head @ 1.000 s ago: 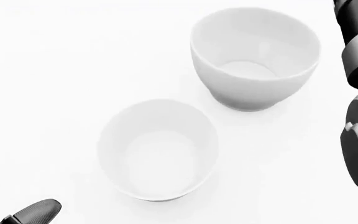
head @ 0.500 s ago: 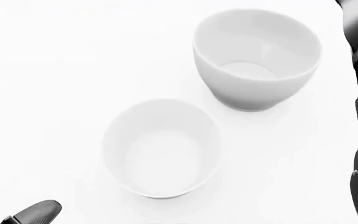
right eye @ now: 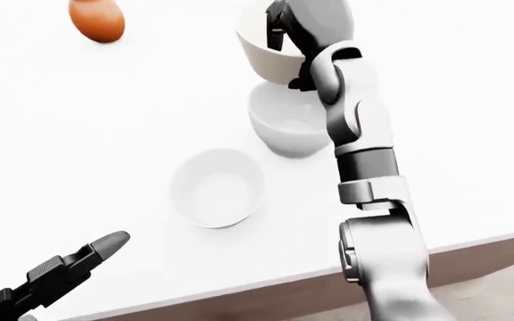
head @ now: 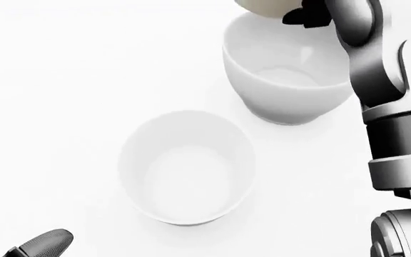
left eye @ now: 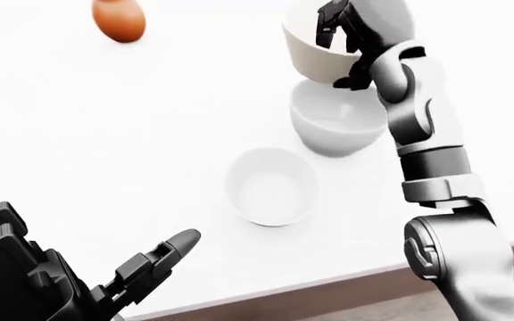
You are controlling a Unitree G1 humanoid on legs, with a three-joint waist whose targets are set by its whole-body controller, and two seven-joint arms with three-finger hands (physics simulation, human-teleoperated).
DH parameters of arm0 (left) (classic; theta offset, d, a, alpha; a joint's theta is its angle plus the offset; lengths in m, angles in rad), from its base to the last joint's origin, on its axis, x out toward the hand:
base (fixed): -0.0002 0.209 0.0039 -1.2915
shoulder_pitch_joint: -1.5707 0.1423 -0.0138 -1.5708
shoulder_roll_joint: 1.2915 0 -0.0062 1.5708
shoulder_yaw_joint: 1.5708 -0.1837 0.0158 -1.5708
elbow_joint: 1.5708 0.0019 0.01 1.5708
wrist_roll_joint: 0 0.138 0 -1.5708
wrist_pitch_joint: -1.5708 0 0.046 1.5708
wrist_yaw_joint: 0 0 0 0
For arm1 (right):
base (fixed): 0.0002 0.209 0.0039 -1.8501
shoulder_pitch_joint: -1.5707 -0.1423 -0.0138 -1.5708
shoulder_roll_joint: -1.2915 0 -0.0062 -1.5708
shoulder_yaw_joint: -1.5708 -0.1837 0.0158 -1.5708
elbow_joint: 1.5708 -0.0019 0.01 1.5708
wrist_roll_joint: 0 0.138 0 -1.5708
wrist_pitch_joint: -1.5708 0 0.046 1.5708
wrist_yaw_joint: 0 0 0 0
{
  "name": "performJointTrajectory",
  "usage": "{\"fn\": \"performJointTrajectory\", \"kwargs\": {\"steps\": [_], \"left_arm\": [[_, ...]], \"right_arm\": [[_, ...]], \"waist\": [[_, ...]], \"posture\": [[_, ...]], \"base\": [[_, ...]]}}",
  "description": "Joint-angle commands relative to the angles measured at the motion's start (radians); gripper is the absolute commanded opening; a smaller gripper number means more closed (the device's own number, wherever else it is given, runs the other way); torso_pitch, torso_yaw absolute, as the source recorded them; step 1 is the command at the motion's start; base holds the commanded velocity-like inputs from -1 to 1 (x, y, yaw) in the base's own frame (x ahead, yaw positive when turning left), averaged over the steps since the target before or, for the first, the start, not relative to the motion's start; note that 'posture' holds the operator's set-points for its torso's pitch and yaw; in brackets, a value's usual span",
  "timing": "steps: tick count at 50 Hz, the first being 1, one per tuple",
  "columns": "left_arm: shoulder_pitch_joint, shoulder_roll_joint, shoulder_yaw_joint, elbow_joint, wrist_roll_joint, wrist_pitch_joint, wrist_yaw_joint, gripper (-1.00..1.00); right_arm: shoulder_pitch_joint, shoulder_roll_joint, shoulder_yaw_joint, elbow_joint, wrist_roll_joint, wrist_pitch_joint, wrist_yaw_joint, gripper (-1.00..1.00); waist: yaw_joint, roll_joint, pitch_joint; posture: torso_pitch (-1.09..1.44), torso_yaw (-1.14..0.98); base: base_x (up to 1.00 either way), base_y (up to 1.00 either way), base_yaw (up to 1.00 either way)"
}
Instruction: Stack the bowls from largest to smallest.
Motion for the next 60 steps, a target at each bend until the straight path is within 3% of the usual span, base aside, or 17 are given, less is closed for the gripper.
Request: {"fn": "performJointTrajectory", "kwargs": {"steps": [1,7,20,60], "left_arm": [[-0.006,0.000,0.000,-0.036,-0.002,-0.011,0.003,1.00],[-0.006,0.000,-0.003,-0.035,0.002,-0.011,0.005,1.00],[-0.002,0.001,-0.007,-0.036,0.004,-0.009,0.008,1.00],[-0.003,0.004,-0.007,-0.027,0.007,-0.012,0.013,1.00]], "right_arm": [[-0.044,-0.019,-0.024,-0.051,0.006,-0.003,-0.026,-1.00],[-0.008,-0.028,-0.041,-0.205,0.026,0.033,0.048,-1.00],[0.176,-0.039,-0.072,-0.459,0.034,0.051,0.137,-1.00],[0.290,-0.025,-0.078,-0.496,0.008,0.023,0.127,-1.00]], "waist": [[-0.001,-0.001,-0.025],[0.002,-0.003,-0.025],[0.002,-0.007,-0.026],[-0.007,0.000,-0.029]], "posture": [[0.00,0.00],[0.00,0.00],[0.00,0.00],[0.00,0.00]], "base": [[0.00,0.00,0.00],[0.00,0.00,0.00],[0.00,0.00,0.00],[0.00,0.00,0.00]]}}
